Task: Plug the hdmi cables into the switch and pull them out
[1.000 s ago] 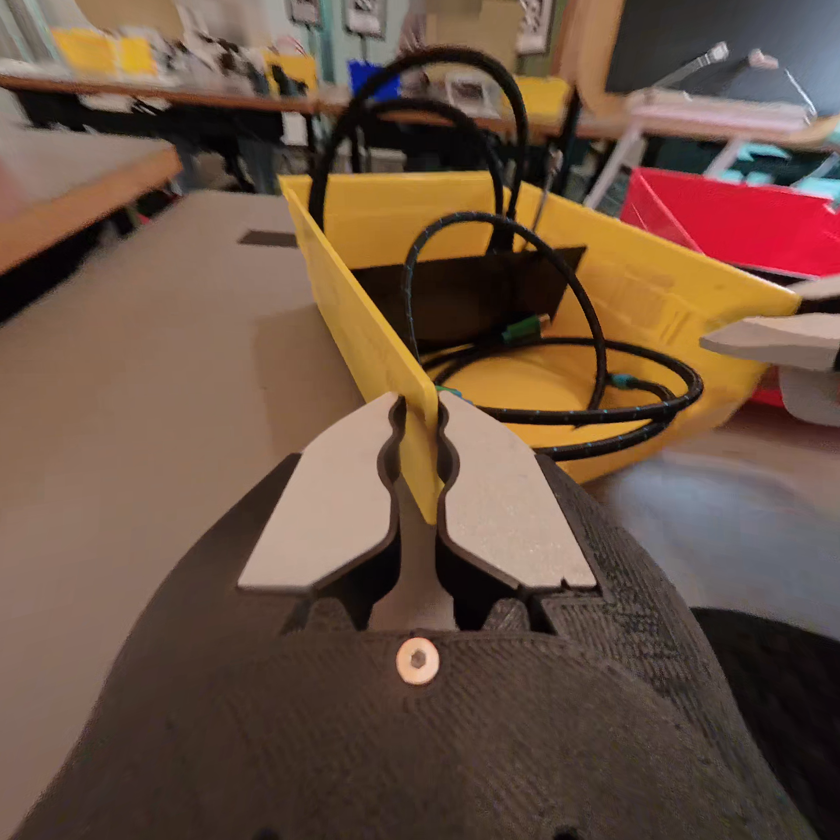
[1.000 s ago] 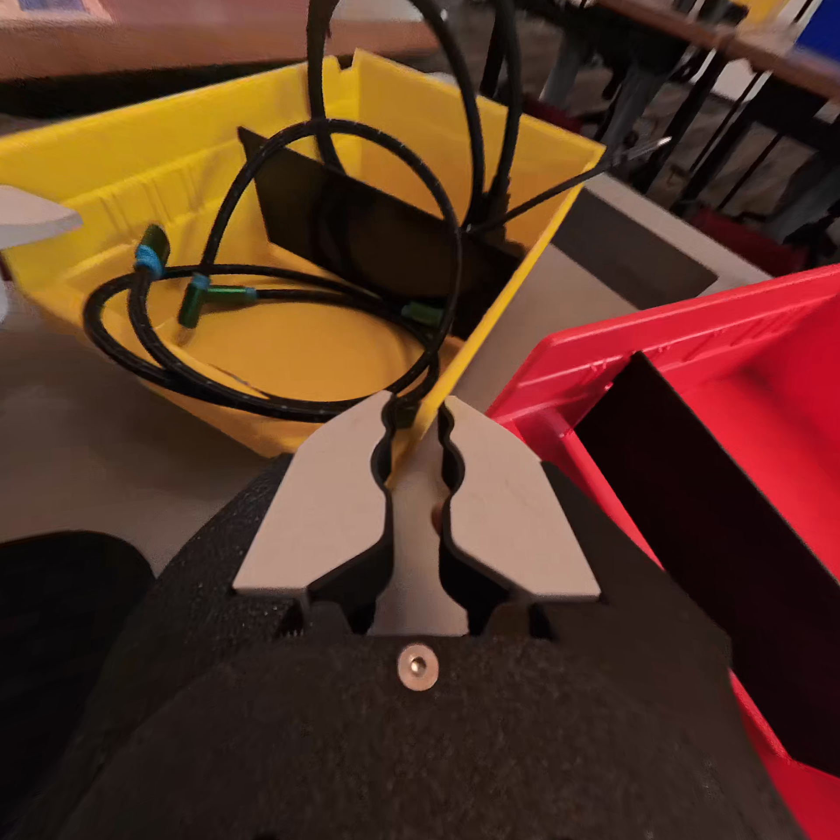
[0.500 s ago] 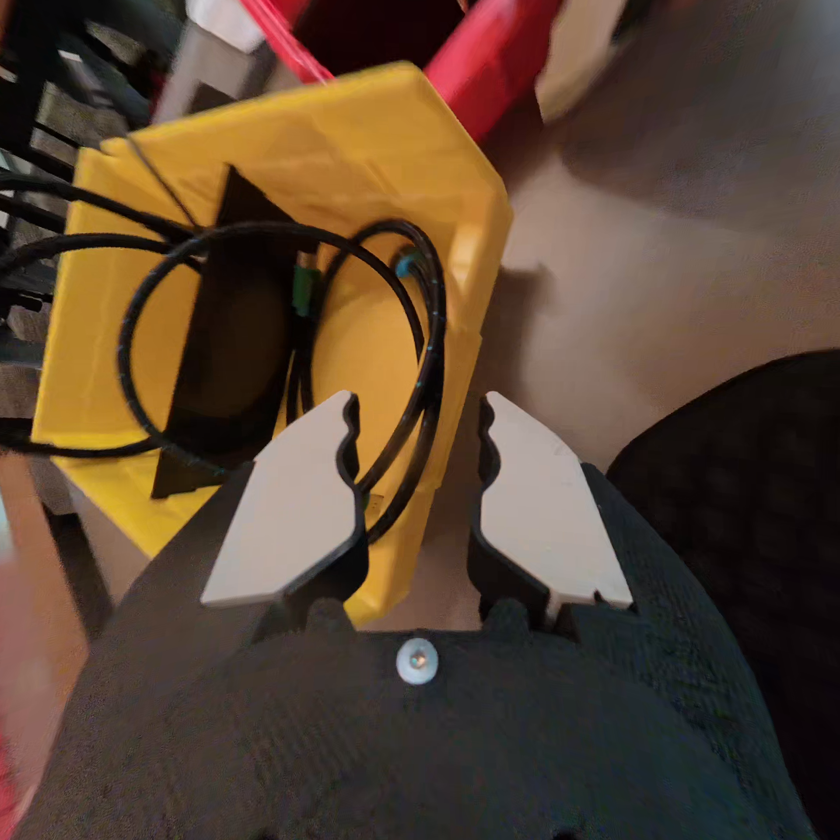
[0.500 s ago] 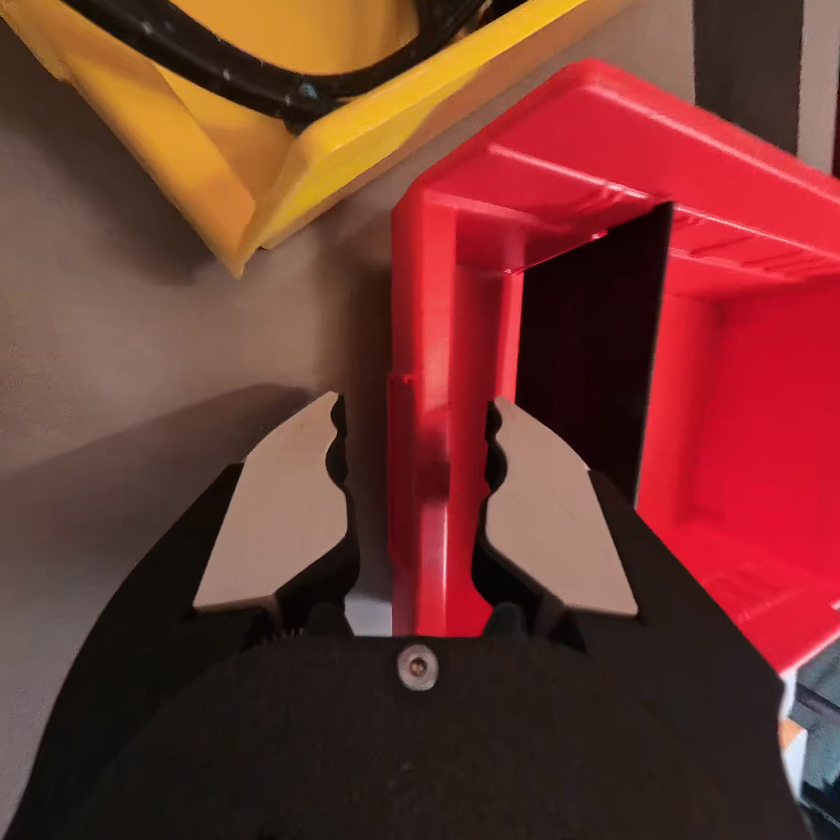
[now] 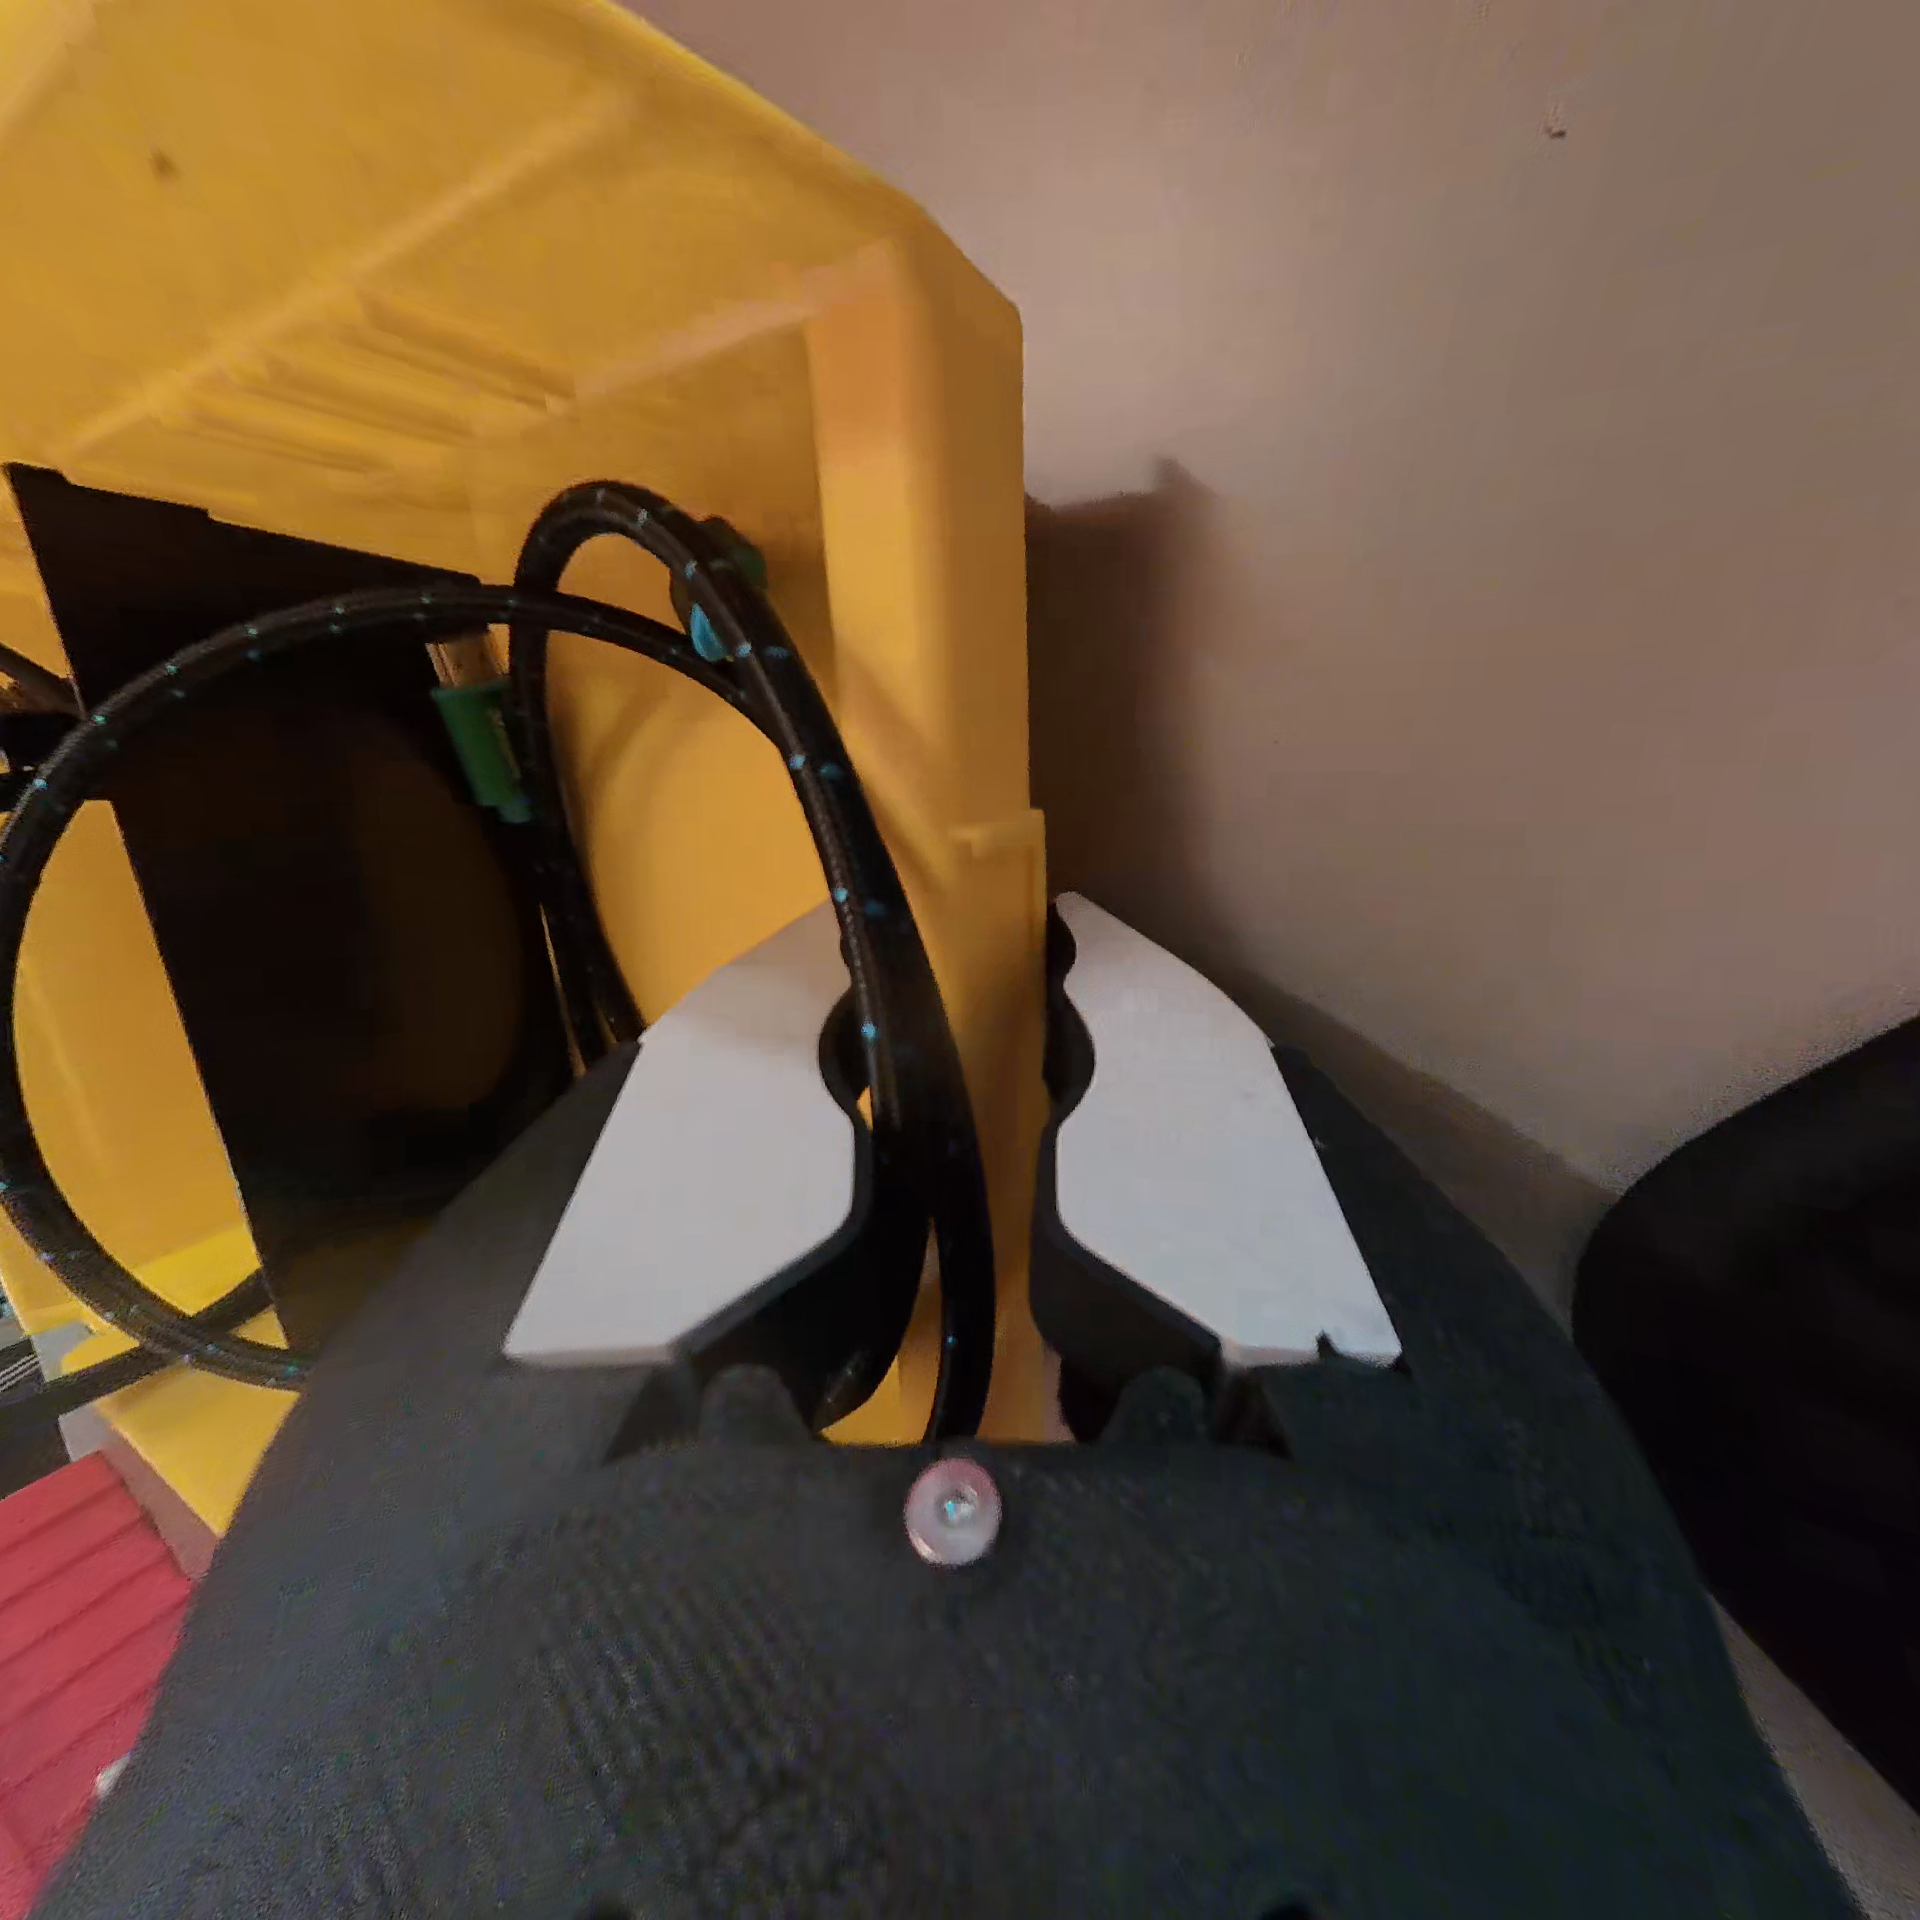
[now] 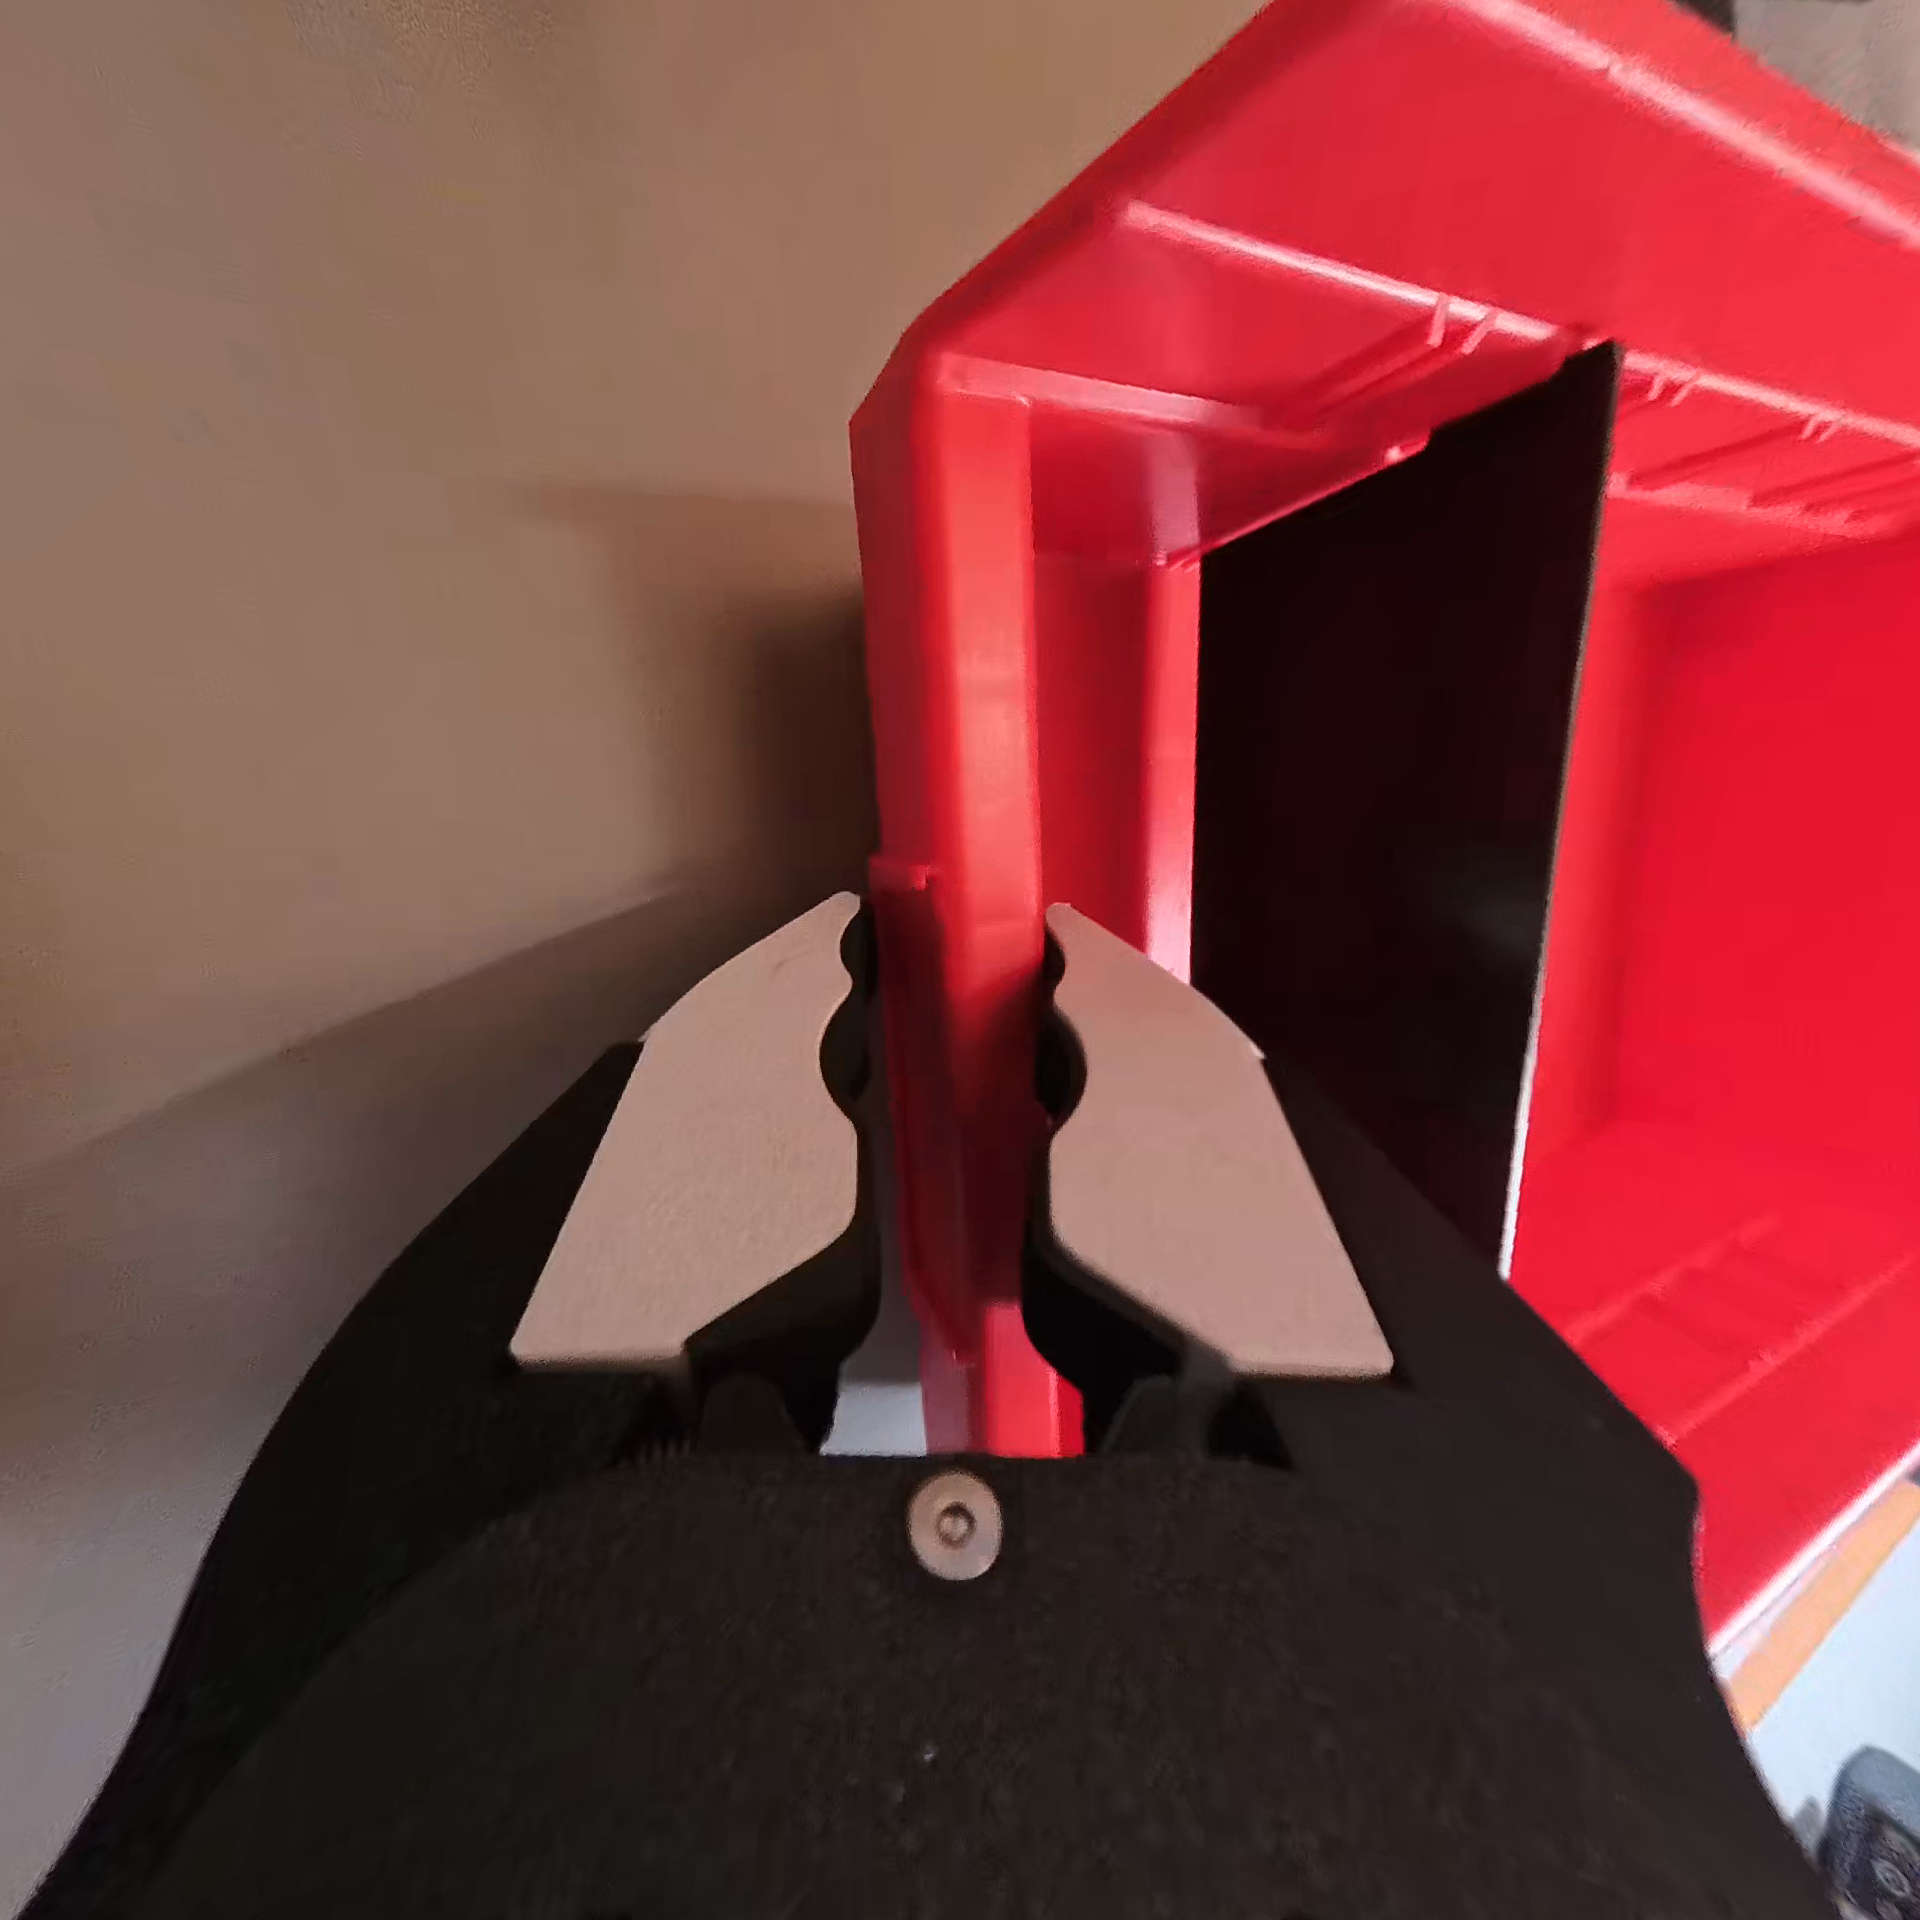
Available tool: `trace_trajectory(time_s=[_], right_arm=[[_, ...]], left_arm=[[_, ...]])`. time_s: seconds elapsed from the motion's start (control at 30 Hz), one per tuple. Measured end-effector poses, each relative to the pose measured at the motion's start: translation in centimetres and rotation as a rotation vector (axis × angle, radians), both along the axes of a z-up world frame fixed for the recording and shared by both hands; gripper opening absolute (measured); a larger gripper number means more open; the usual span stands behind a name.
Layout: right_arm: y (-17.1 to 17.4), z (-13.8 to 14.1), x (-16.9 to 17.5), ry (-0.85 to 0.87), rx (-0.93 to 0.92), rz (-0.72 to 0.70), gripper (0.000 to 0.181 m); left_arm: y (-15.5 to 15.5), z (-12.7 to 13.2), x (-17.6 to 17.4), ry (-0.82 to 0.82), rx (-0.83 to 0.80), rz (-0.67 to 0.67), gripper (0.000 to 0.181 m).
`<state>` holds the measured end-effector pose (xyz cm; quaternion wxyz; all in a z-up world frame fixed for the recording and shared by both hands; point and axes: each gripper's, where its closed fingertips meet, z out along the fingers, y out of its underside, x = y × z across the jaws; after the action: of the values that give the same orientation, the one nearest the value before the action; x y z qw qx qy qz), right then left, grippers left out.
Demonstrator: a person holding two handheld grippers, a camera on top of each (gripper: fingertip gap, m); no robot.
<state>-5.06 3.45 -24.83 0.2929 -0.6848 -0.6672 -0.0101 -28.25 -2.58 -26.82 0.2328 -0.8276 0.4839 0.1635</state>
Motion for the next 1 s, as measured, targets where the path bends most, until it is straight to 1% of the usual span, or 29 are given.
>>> trace_trajectory(time_s=[0.17,0.23,0.37,0.43,0.53,0.7,0.83,1.0], right_arm=[[0.5,-0.9,6.5,-0.069,0.031,-0.009,0.028],[0.9,-1.1,8.7,-0.093,0.040,-0.001,0.029],[1.9,-1.0,11.6,-0.090,0.021,-0.004,0.029],[2.7,-1.0,12.4,-0.092,0.017,-0.019,0.029],[4.3,-1.2,12.6,-0.087,0.015,-0.043,0.028],[7.3,-1.3,12.6,-0.069,-0.028,-0.103,0.027],[9.5,-1.3,14.0,-0.079,-0.031,-0.160,0.028],[11.7,-1.3,16.2,-0.084,-0.035,-0.217,0.028]], left_arm=[[0.6,-0.1,0.1,-0.076,0.002,0.009,0.031],[0.9,-0.1,0.0,-0.077,0.009,0.012,0.031],[1.5,-0.1,-0.3,-0.090,0.021,0.027,0.031],[1.9,-0.1,-0.5,-0.083,0.031,0.026,0.031],[3.1,-0.1,-0.9,-0.065,0.052,0.021,0.031],[6.6,-0.1,-2.4,-0.067,0.072,0.003,0.032],[8.8,-0.2,-3.6,-0.108,0.059,0.016,0.032],[9.6,-0.2,-4.3,-0.132,0.037,0.047,0.032]])
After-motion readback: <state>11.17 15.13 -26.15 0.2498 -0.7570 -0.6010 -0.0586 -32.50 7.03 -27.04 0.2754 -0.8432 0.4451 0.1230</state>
